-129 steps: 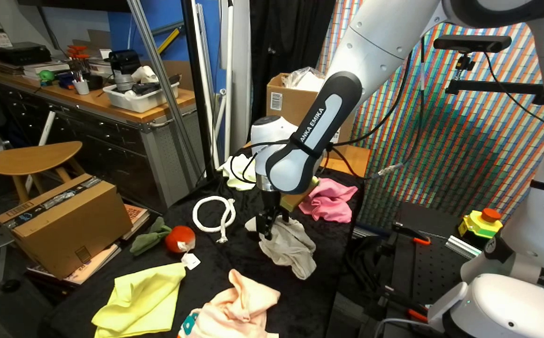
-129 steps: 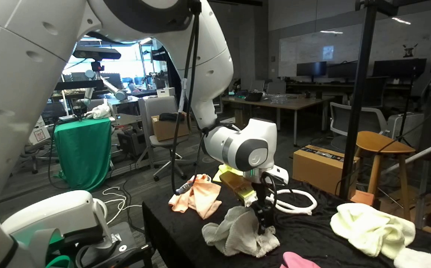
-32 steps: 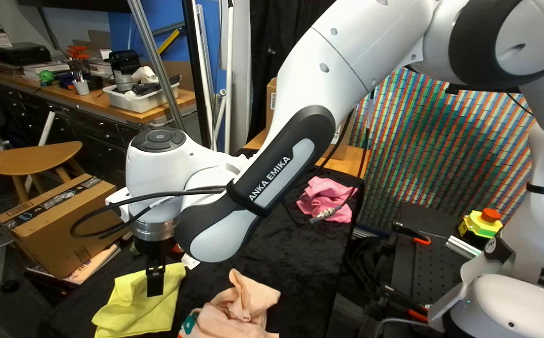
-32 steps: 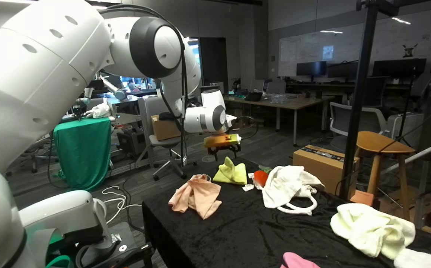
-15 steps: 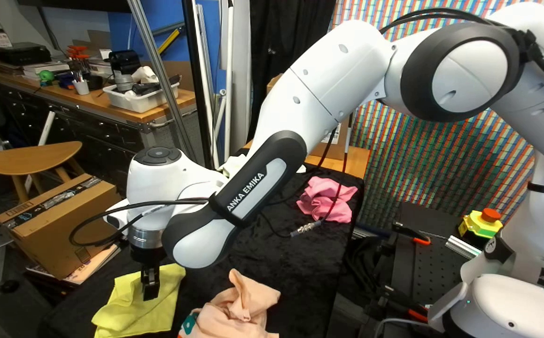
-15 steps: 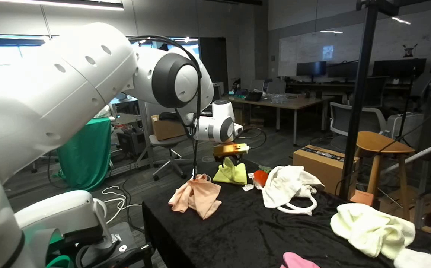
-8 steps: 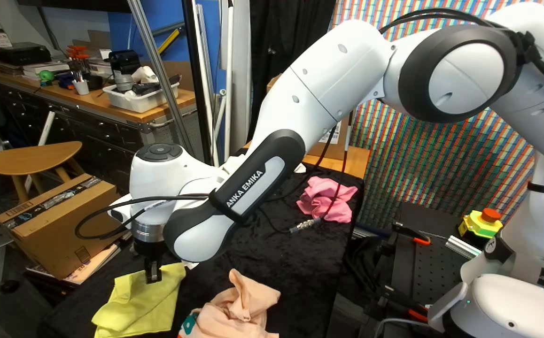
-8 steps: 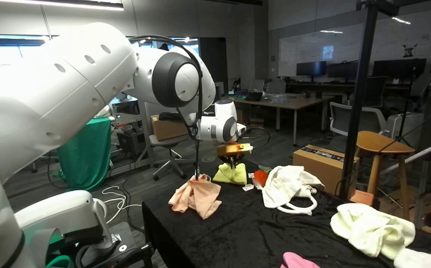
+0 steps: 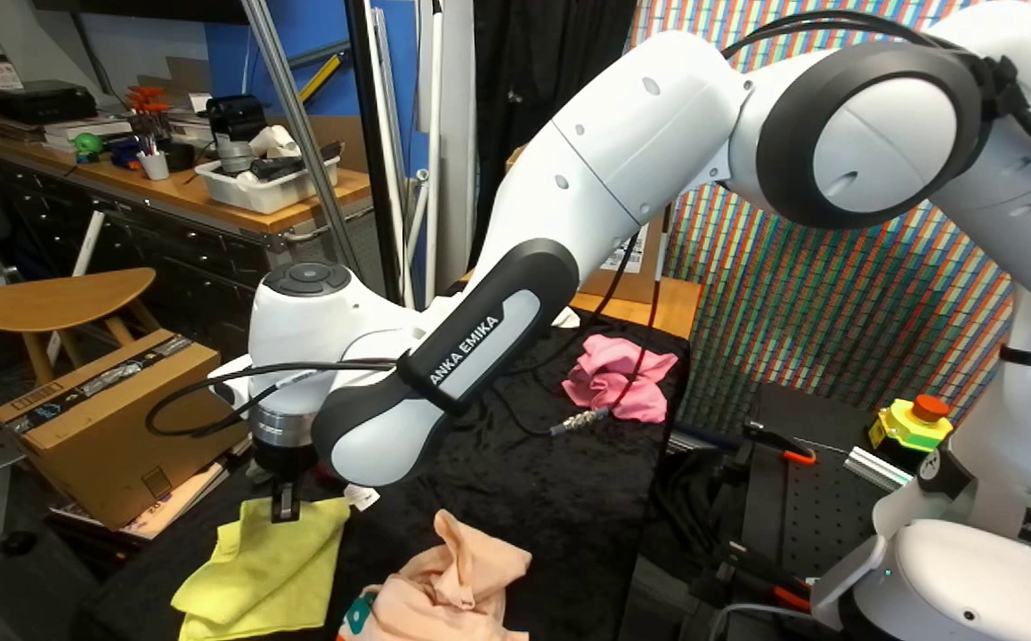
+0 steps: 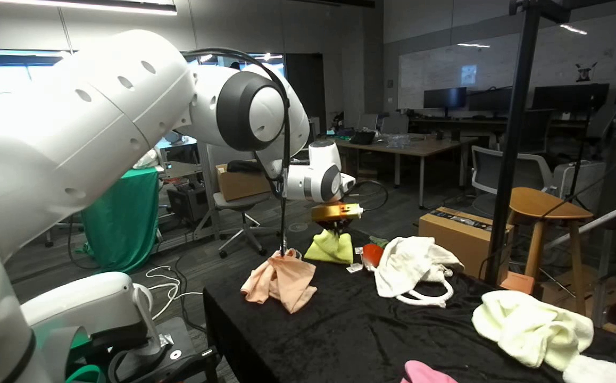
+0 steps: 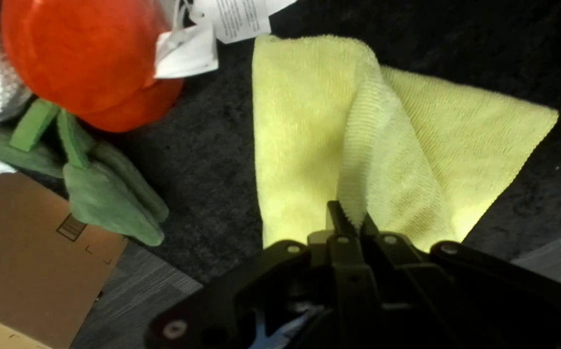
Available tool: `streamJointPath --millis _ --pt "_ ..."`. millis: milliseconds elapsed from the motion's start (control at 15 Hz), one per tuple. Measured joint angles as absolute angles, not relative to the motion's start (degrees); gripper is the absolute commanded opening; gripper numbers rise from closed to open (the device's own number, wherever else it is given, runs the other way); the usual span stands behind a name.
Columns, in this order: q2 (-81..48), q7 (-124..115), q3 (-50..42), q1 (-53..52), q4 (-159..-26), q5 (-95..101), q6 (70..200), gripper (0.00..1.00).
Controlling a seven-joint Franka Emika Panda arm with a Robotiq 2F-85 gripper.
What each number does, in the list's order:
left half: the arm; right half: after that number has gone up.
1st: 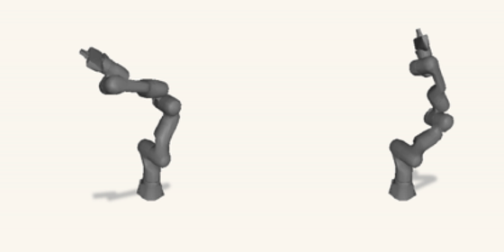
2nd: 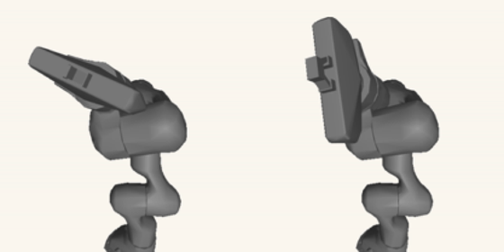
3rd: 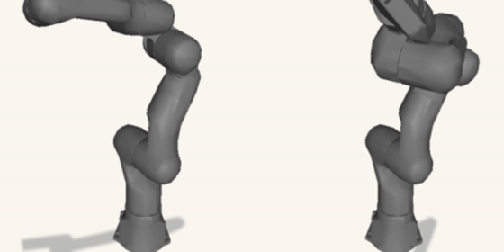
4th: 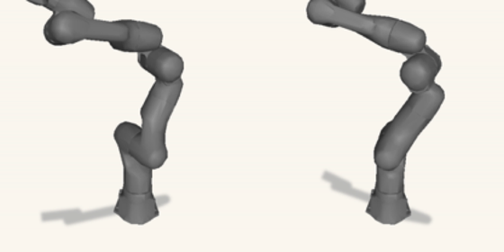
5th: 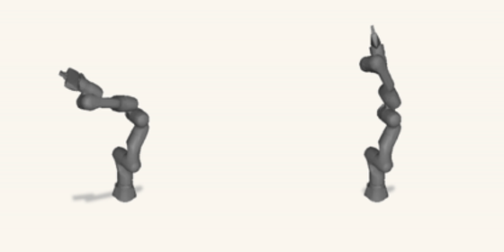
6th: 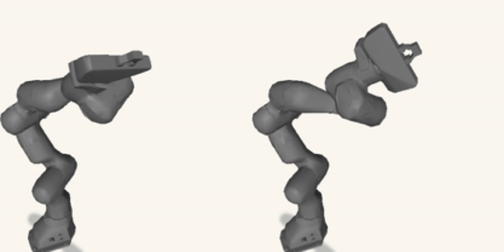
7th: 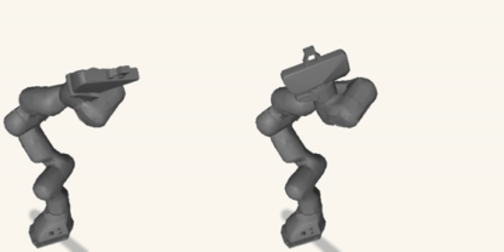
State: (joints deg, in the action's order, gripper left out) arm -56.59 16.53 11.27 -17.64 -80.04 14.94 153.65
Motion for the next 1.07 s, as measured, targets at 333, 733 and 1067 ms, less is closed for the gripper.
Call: streamJointPath --millis 333,733,1067 --pt "-50.7 6.1 7.8 -17.7 -85.7 14.1 166.3 0.05" --pt "-39.5 -5.8 -2.6 -19.5 -99.3 11.1 182.2 0.05" --pt "-33.0 -14.1 -17.6 -27.0 -110.2 5.0 193.1 0.04"
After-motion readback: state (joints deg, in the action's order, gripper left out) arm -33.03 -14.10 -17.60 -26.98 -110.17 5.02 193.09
